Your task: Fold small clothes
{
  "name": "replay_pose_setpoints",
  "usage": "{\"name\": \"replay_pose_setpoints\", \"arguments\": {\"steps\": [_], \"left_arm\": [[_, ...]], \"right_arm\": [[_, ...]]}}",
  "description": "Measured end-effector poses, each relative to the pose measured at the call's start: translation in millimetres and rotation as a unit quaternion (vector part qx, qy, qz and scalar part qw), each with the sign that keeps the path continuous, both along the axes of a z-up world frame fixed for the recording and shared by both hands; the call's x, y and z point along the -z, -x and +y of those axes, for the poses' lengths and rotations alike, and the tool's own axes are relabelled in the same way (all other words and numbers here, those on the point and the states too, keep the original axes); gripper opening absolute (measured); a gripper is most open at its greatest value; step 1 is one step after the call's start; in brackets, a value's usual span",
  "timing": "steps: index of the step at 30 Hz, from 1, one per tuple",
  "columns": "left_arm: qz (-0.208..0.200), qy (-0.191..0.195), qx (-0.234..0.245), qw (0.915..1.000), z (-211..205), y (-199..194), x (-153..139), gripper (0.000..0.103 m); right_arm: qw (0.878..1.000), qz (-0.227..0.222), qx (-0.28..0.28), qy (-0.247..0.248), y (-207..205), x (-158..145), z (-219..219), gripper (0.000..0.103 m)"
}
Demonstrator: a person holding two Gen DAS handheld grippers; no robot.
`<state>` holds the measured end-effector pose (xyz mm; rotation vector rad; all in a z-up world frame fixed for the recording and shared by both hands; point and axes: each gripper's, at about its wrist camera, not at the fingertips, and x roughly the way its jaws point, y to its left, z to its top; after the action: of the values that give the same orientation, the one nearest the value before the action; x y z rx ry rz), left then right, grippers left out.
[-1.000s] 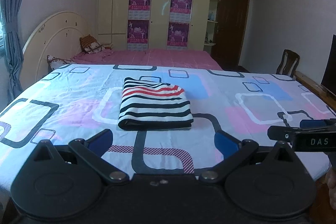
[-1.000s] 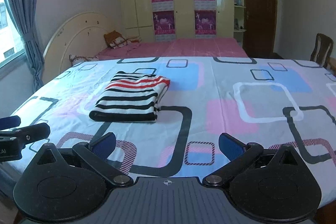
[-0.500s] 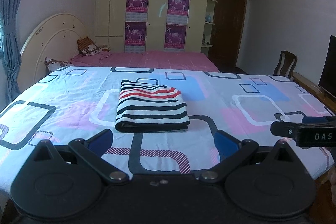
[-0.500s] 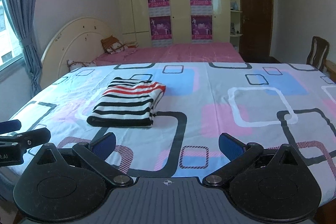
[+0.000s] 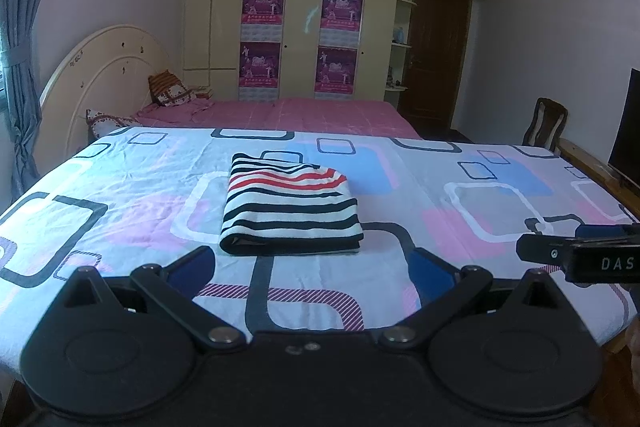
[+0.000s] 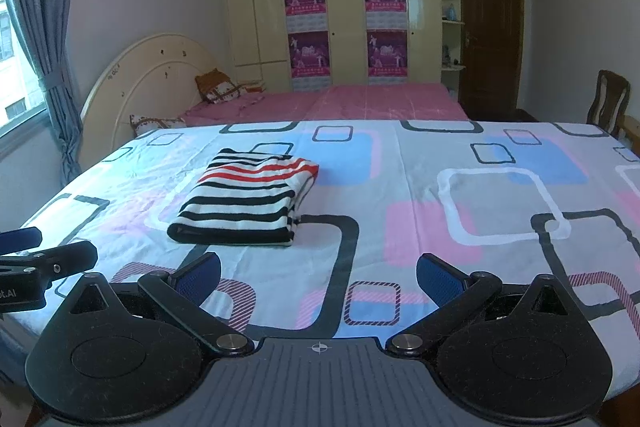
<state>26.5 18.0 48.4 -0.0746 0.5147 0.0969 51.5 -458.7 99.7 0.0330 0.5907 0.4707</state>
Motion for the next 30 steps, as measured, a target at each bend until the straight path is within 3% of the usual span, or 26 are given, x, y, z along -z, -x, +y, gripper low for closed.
{"name": "replay_pose_setpoints", "arguments": {"steps": [30], "left_arm": [[-0.008,-0.001,-0.001,1.0,-4.1,-2.1,0.6,0.103]], "right_arm": [[1.0,-0.005,0.004,0.001,-2.0,-0.8,-8.0,0.103]]}}
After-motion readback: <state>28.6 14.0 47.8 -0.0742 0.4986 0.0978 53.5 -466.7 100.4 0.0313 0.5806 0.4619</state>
